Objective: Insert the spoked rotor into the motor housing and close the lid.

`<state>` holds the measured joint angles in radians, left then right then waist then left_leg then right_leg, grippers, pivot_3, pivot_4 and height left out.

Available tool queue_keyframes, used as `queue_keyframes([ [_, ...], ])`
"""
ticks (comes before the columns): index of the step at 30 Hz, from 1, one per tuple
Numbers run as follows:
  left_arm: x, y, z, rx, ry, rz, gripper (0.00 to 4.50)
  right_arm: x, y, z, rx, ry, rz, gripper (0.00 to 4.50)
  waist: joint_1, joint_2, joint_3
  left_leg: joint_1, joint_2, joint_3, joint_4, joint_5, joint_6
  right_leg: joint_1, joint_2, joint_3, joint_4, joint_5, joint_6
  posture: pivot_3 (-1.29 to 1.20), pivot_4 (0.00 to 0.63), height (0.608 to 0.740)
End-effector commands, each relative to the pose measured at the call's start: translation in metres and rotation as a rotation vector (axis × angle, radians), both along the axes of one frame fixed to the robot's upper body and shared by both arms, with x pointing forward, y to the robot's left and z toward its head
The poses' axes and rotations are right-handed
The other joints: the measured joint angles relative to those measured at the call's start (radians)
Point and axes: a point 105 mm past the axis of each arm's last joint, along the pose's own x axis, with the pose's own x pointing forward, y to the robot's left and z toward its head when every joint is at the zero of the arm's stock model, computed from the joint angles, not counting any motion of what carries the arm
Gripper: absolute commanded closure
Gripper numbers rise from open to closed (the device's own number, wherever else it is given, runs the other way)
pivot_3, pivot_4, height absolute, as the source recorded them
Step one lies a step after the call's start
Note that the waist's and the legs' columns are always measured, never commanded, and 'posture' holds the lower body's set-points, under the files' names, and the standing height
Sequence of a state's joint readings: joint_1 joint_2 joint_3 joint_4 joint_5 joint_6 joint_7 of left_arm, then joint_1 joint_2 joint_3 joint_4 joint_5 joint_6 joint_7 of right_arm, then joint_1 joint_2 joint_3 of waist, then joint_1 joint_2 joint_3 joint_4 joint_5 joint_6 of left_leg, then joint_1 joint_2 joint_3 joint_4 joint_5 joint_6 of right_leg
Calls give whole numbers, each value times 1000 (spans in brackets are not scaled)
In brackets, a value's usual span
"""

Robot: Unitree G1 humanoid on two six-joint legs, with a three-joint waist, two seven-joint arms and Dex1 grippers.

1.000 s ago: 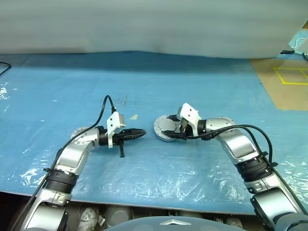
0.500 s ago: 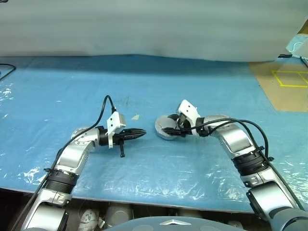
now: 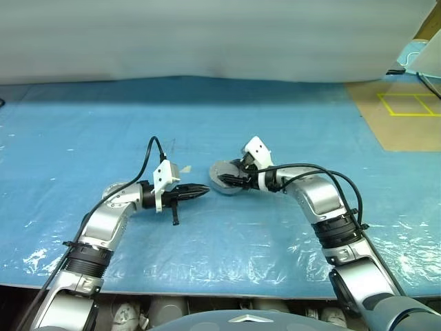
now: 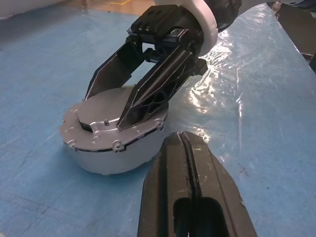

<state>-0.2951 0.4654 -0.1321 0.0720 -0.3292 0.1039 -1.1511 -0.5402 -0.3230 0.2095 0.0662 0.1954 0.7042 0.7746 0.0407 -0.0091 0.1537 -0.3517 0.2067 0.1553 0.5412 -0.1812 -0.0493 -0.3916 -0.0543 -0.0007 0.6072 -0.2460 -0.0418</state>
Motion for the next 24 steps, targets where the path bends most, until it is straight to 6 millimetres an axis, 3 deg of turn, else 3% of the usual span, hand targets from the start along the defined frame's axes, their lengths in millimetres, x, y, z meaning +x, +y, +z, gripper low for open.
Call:
queue_keyframes([
  [1,-1,-2,4,-7,-31,-9,4500,-4,-3,-4,0,38,9,1536,0,0,0,-1,0,0,0,0,0,0,0,0,0,0,0,0,150,740],
  [9,-1,-3,4,-7,-31,-12,4500,-16,-3,23,44,-43,115,1536,6,2,2,-14,-1,0,0,0,0,-11,1,-3,0,3,4,0,150,740],
  [24,-1,-5,5,-5,-29,-26,4500,-23,-18,12,-17,1,128,1536,17,2,2,-16,-1,-2,1,0,0,-11,0,-6,1,3,4,0,150,740],
])
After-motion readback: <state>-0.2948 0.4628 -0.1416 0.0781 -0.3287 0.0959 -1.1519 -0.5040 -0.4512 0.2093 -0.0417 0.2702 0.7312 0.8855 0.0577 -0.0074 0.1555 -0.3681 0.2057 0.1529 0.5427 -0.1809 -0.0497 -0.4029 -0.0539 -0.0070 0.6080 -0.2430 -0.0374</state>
